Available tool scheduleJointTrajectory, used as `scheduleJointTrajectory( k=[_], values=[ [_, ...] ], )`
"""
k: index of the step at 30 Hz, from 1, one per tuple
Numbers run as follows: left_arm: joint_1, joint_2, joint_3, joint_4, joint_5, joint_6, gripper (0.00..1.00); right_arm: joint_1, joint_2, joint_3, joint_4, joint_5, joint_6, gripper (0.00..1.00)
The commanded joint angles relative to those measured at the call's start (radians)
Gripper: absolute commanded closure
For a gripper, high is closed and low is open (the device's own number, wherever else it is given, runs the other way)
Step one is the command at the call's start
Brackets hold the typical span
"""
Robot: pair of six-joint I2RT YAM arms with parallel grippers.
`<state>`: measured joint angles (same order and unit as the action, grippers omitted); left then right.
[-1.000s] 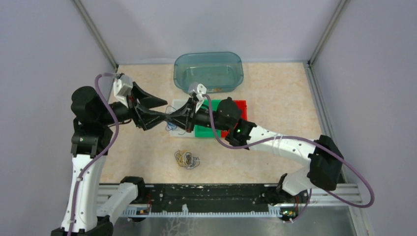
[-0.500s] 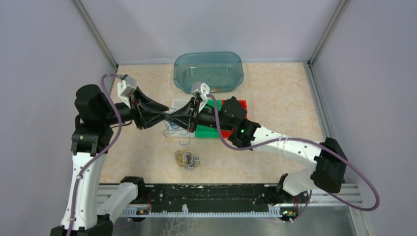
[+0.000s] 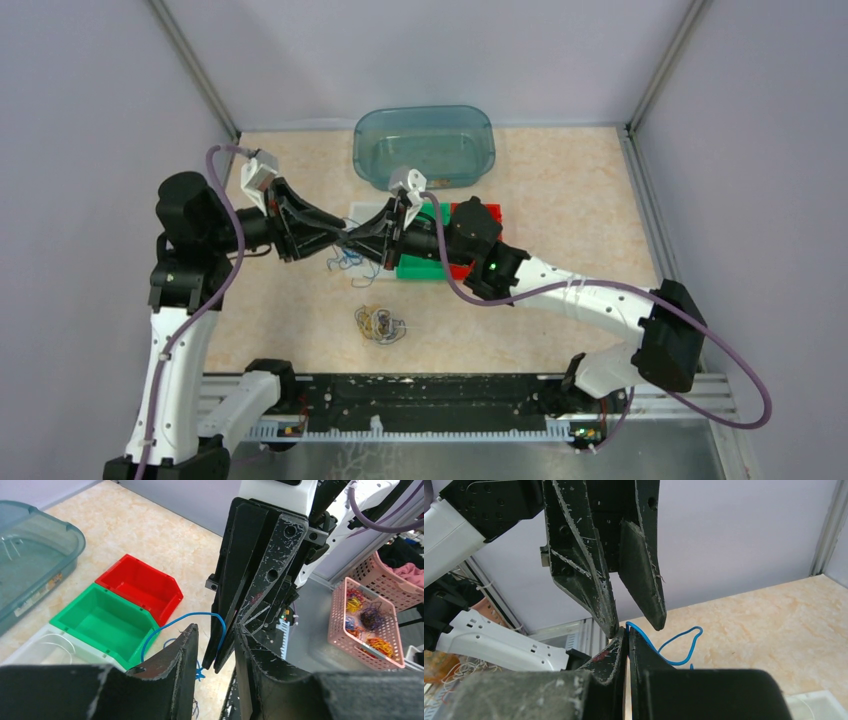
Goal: Untangle the cables
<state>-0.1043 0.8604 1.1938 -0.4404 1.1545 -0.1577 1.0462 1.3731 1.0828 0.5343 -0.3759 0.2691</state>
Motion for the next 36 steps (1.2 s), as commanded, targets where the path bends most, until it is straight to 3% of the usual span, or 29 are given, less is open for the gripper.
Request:
scheduleJointTrajectory(
  k=[1,5,12,16,18,21,26,32,36],
  values=[
    [0.001,-0.001,-0.018,0.040,0.008,-0.082,0.61,-0.003,0.001,0.041,0.053,-0.013,-0.007,1.00],
    [0.002,-0.009,-0.030,0.054,0.003,-0.096,0.65,-0.002,0.011,0.042,0.060,-0.015,-0.002,1.00],
    [0.001,-0.017,-0.038,0.092,-0.016,-0.102,0.99,-0.003,0.017,0.046,0.056,0.002,0.005,1.00],
    [0.002,-0.019,-0.035,0.094,-0.030,-0.097,1.00,-0.003,0.015,0.047,0.052,0.018,0.022,0.97],
    [0.001,-0.025,-0.032,0.113,-0.054,-0.097,1.00,-0.004,0.013,0.037,0.064,0.022,0.043,0.79],
    [0.001,-0.040,-0.025,0.168,-0.084,-0.115,1.00,-0.004,0.014,0.005,0.111,0.025,0.079,0.70],
    [0.000,-0.044,-0.013,0.269,-0.104,-0.211,1.00,-0.004,0.060,-0.032,0.211,-0.004,0.165,0.69],
    [0.001,-0.046,-0.015,0.282,-0.110,-0.216,1.00,0.006,0.135,-0.024,0.304,-0.039,0.245,0.65],
    [0.002,-0.047,-0.012,0.281,-0.121,-0.215,1.00,0.016,0.153,-0.026,0.309,-0.027,0.253,0.74]
  ],
)
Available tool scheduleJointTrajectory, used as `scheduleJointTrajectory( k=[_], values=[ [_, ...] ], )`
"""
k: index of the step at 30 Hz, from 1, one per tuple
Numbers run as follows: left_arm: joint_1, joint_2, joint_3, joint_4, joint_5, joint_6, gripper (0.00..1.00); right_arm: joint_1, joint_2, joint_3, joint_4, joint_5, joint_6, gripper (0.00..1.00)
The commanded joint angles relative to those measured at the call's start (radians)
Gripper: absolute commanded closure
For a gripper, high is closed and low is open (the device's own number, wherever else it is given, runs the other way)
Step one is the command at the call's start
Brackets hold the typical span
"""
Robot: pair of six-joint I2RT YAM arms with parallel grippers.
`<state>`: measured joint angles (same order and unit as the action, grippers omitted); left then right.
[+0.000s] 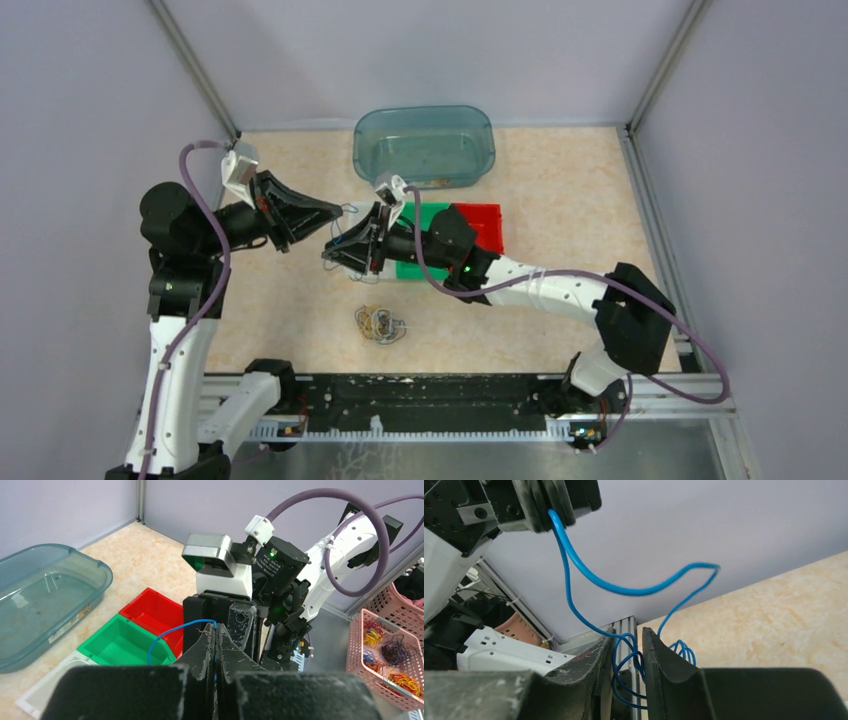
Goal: Untangle the cables
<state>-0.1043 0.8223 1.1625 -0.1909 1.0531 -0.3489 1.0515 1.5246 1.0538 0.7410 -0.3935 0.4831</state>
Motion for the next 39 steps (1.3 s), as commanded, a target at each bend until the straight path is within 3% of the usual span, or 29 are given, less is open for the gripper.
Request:
scheduleJointTrajectory(
  k=[1,14,26,28,31,34,37,39],
  values=[
    [0.001,-0.008,0.024,0.033,-0.024,-0.021,1.00,0.011,0.002,-0.011,0.109,-0.005,0.043,0.76],
    [0.001,0.008,0.175,0.189,-0.246,0.017,1.00,0.046,0.013,-0.187,0.220,0.043,0.100,0.70],
    [0.001,0.051,0.342,0.275,-0.337,0.126,1.00,0.057,0.041,-0.296,0.254,0.079,0.120,0.72],
    [0.001,0.054,0.361,0.294,-0.376,0.152,1.00,0.058,0.048,-0.313,0.253,0.091,0.118,0.78],
    [0.000,0.072,0.406,0.287,-0.395,0.181,1.00,0.058,0.058,-0.339,0.261,0.125,0.124,0.97],
    [0.001,0.076,0.425,0.279,-0.378,0.175,1.00,0.057,0.060,-0.364,0.286,0.144,0.129,1.00],
    [0.000,0.073,0.417,0.250,-0.337,0.163,1.00,0.056,-0.005,-0.347,0.250,0.159,0.084,0.59],
    [0.002,0.063,0.394,0.234,-0.325,0.167,1.00,0.056,-0.092,-0.314,0.166,0.203,0.014,0.42]
  ],
)
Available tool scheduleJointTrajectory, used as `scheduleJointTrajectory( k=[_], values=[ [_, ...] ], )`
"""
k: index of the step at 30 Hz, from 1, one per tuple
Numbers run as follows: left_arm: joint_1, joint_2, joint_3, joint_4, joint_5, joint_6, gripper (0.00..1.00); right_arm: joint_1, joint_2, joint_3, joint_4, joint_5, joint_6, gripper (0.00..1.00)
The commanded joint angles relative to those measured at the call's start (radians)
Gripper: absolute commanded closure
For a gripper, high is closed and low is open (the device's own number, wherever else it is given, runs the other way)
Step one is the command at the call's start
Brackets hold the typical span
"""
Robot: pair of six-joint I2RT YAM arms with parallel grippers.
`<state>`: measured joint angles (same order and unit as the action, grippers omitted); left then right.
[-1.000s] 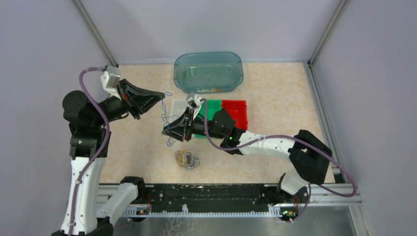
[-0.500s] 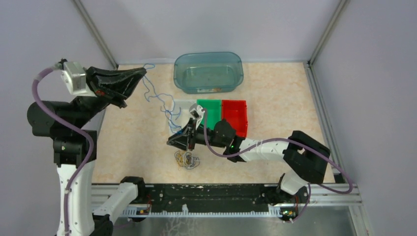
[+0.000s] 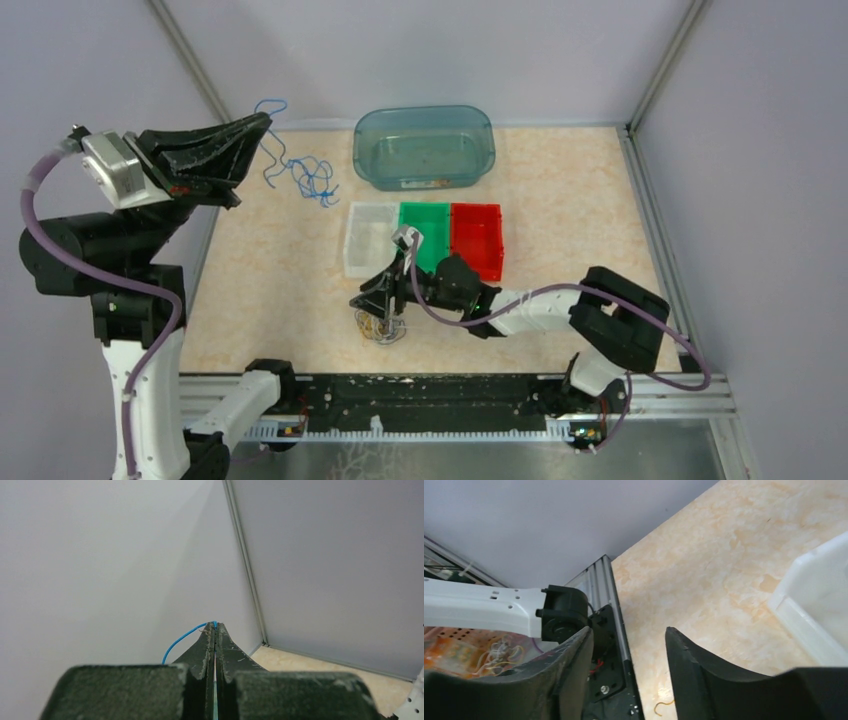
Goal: Untangle the cables
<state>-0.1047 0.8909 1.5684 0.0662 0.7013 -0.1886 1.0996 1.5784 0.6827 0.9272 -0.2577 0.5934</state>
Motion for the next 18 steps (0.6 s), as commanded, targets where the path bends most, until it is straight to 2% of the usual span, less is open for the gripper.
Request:
scheduleJointTrajectory(
  k=[1,7,14,18],
  values=[
    [0.002,-0.012,-0.027,-0.032,0.030,0.008,1.00,0.008,-0.193,0.075,-0.061,0.085,-0.135,0.39],
    [0.002,-0.035,-0.109,-0.117,0.129,0.025,1.00,0.001,-0.348,0.238,-0.259,0.097,-0.296,0.37],
    [0.002,-0.054,-0.180,-0.169,0.248,0.002,1.00,-0.021,-0.327,0.372,-0.341,0.015,-0.327,0.41],
    [0.002,-0.049,-0.195,-0.178,0.336,-0.043,1.00,-0.030,-0.269,0.448,-0.361,-0.100,-0.312,0.42]
  ],
)
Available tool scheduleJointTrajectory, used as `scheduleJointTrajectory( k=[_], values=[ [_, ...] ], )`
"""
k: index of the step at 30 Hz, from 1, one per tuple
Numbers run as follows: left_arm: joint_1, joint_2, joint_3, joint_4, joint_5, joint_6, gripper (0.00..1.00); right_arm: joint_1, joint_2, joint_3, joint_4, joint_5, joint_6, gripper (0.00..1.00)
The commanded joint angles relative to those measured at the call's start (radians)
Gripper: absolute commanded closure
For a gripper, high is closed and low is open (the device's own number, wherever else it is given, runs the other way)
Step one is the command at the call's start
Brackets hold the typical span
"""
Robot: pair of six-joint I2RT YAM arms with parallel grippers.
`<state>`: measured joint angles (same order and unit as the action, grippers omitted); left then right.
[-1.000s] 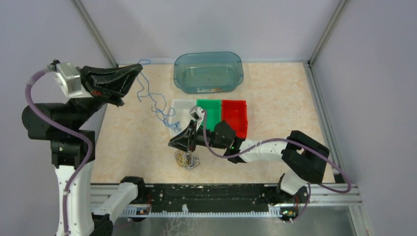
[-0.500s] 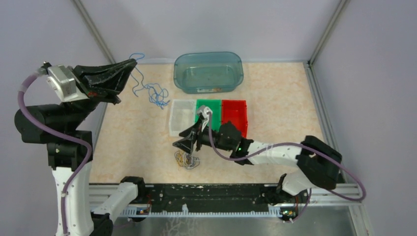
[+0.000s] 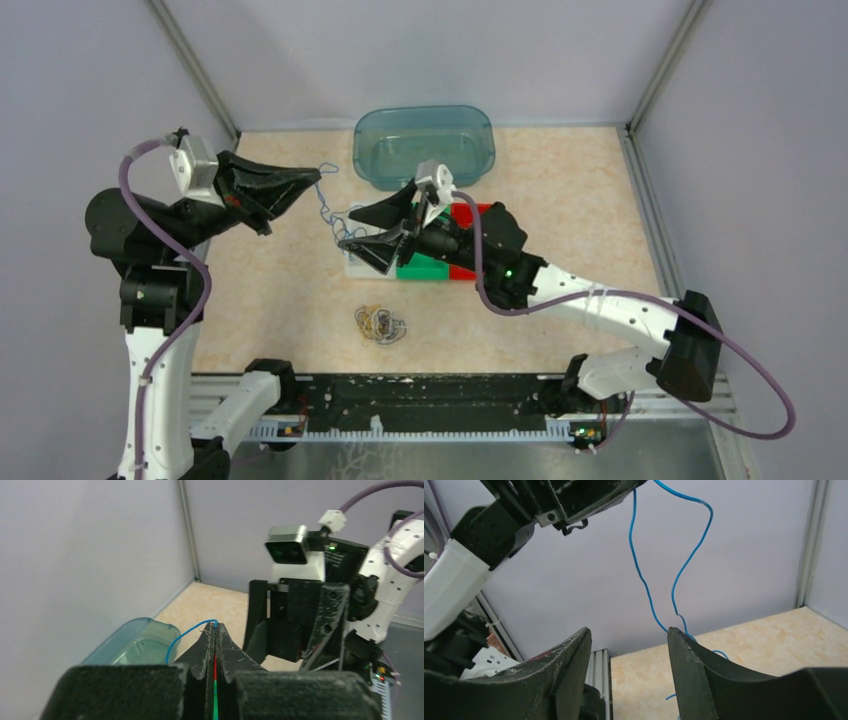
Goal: Untangle the cables
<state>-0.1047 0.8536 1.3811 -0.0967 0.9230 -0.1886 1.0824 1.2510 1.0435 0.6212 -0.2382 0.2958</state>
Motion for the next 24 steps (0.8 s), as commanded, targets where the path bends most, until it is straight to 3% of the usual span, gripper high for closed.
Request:
scheduleJointTrajectory(
  k=[1,14,24],
  values=[
    [0.002,-0.010,-0.008,-0.014,0.131,-0.051,1.00,-0.013,0.074,0.105,-0.064,-0.143,-0.010,0.43],
    [0.001,-0.004,0.005,-0.031,0.191,-0.065,1.00,-0.033,0.086,0.123,-0.037,-0.257,0.030,0.40],
    [0.002,-0.016,-0.029,-0.014,0.196,-0.082,1.00,-0.067,0.033,0.066,0.135,-0.326,0.139,0.34]
  ],
)
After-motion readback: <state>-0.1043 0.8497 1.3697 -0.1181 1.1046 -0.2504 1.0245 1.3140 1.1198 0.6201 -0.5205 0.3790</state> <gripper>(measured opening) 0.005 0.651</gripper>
